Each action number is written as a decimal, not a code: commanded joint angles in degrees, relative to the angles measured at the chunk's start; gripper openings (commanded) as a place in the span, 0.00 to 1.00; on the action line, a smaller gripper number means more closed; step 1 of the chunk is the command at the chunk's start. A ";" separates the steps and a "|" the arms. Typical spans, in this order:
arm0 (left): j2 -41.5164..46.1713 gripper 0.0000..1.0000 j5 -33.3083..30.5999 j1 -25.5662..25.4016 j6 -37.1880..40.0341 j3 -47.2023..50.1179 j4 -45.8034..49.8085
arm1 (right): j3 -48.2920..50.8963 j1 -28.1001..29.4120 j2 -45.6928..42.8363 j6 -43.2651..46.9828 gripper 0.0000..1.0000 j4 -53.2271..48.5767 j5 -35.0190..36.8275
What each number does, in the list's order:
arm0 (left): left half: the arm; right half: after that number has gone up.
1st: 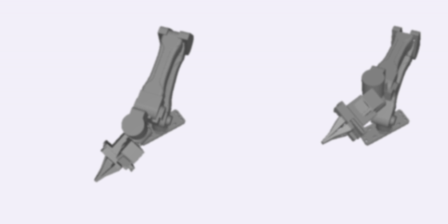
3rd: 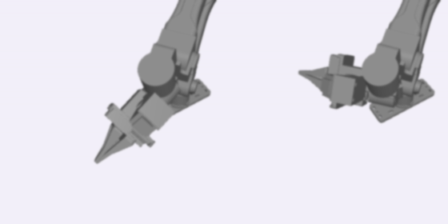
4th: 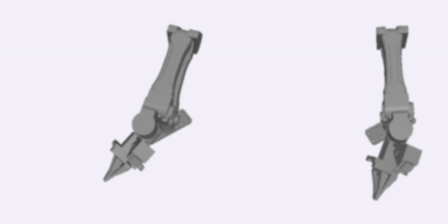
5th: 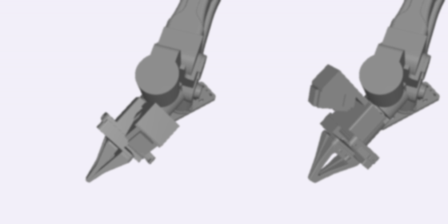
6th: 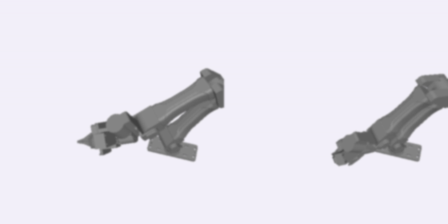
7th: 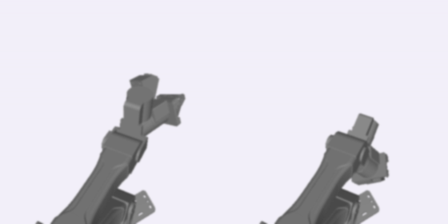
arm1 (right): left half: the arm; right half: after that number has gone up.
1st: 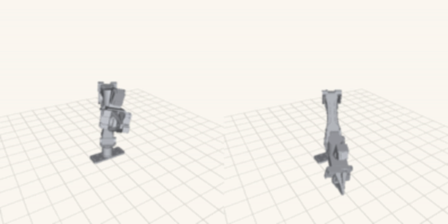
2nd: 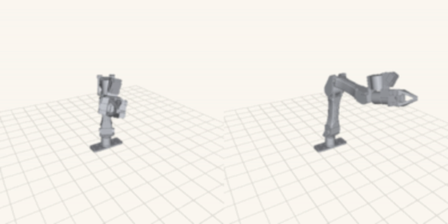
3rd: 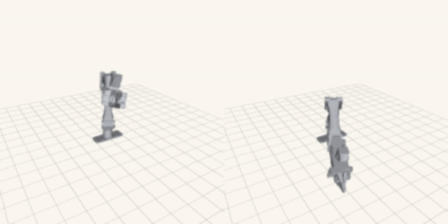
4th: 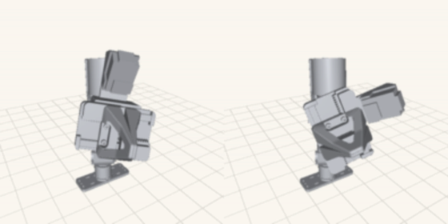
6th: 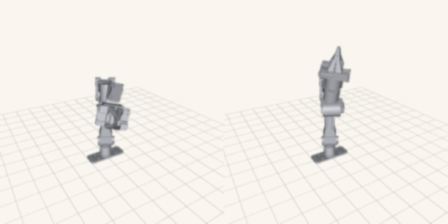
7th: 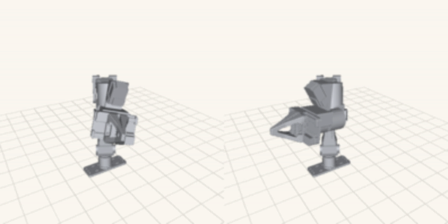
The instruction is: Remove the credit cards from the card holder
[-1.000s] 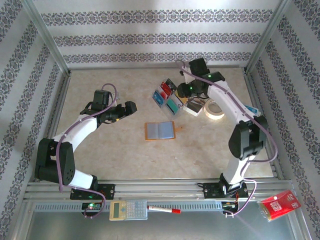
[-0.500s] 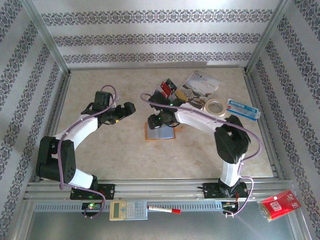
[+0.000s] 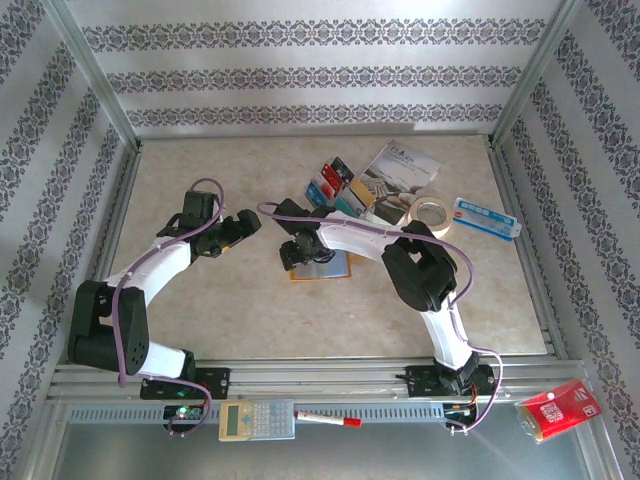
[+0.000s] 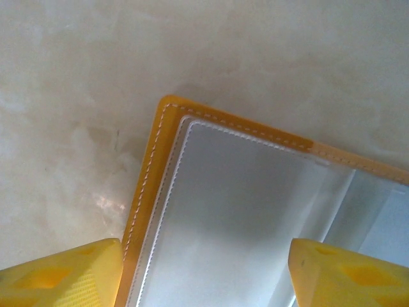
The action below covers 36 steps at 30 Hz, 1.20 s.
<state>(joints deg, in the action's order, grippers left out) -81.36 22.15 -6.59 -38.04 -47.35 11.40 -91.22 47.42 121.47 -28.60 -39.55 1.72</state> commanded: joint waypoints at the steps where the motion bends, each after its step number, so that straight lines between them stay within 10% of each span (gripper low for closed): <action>1: 0.08 0.97 -0.19 0.79 -0.86 0.11 1.18 | -1.93 0.88 2.21 -0.10 0.70 -3.74 3.19; 13: -0.90 0.97 0.61 0.84 -0.72 -0.55 1.19 | 0.11 1.01 5.12 -0.04 0.67 -4.24 3.07; 24: -0.65 0.97 0.87 0.88 -0.28 -0.63 1.48 | 6.95 -2.33 0.66 0.36 0.42 3.23 -4.20; 36: 0.42 0.97 -0.76 0.97 0.34 -3.50 1.35 | 8.72 -4.09 -9.59 0.39 0.46 11.29 -7.52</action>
<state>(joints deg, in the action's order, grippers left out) -81.91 22.33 -6.26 -38.15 -48.03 11.70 -82.56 43.13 117.08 -28.16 -30.28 -6.11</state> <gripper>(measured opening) 0.974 0.451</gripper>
